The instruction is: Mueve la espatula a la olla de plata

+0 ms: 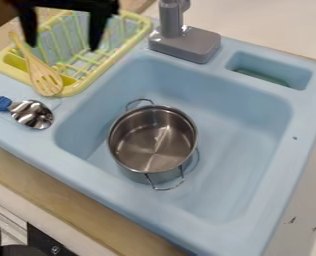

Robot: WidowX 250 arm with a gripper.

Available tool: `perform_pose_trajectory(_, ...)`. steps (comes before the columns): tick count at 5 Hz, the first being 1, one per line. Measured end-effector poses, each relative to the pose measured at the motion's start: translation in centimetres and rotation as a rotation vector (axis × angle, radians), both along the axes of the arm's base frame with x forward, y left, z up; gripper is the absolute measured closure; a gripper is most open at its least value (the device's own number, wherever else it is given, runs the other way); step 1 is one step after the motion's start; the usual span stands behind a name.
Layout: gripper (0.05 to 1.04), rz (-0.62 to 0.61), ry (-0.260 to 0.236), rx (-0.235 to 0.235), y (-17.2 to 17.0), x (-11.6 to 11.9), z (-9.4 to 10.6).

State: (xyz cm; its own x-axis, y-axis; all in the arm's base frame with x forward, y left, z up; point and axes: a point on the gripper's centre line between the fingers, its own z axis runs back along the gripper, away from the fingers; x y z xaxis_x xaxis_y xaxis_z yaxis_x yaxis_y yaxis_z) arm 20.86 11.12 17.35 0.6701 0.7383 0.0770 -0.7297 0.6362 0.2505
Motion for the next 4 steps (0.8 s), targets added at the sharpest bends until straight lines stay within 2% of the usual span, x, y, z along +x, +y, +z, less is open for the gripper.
perform_pose_trajectory(1, 0.087, 0.108, -0.057, 0.015, 3.0, -0.7, 0.0)
perform_pose_trajectory(2, 0.087, 0.151, -0.181, -0.024, 5.3, -0.5, -0.2)
perform_pose_trajectory(3, 0.087, 0.203, -0.224, -0.043, 6.8, -0.5, -0.4)
perform_pose_trajectory(4, 0.087, 0.255, -0.253, -0.066, 7.8, 1.0, -1.1)
